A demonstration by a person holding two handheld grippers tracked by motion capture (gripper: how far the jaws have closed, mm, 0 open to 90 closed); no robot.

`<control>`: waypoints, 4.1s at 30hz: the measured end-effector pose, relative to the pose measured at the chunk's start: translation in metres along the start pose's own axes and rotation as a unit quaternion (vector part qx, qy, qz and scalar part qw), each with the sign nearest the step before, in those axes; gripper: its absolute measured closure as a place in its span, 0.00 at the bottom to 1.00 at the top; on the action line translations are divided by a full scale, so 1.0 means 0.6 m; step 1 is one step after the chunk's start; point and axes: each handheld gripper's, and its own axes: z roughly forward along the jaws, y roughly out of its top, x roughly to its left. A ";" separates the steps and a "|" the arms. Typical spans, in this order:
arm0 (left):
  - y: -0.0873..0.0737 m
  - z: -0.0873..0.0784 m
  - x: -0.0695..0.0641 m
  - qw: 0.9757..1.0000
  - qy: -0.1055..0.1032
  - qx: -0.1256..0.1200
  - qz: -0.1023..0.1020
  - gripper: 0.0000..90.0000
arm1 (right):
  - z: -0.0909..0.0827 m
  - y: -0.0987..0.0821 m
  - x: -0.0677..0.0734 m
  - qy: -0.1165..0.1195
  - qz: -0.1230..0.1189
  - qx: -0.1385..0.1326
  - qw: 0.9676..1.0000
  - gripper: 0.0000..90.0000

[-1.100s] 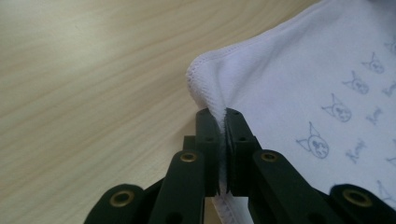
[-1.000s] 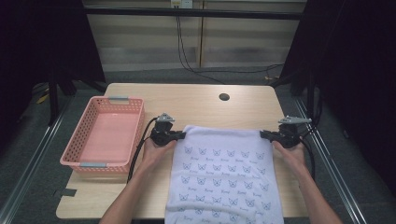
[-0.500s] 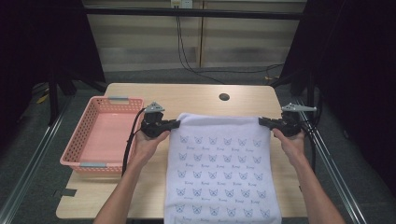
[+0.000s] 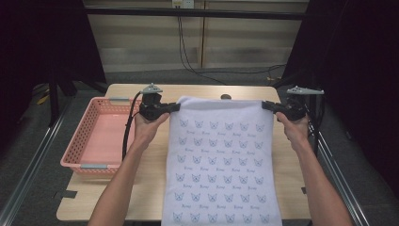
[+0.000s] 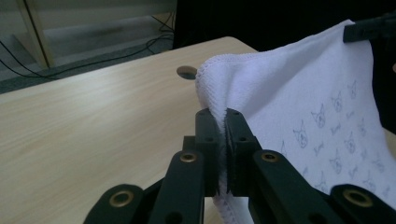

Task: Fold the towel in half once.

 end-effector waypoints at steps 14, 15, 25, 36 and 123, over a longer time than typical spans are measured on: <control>0.100 -0.033 0.004 0.998 0.004 -0.061 0.011 0.96 | -0.011 0.135 0.005 -0.014 -0.002 -0.050 0.999 0.97; 0.095 -0.034 0.000 0.998 0.003 -0.055 0.018 0.96 | -0.014 0.140 0.007 -0.013 -0.001 -0.055 0.998 0.97; 0.016 -0.066 -0.035 0.999 -0.018 -0.027 0.025 0.96 | -0.057 0.065 0.050 0.021 0.000 -0.037 0.999 0.97; -0.102 -0.128 -0.122 0.997 -0.066 0.003 0.027 0.96 | -0.181 -0.064 0.126 0.070 -0.014 -0.005 0.997 0.97; -0.084 0.109 0.026 0.991 0.041 0.121 -0.026 0.96 | 0.068 -0.089 -0.024 -0.027 0.039 0.084 0.995 0.97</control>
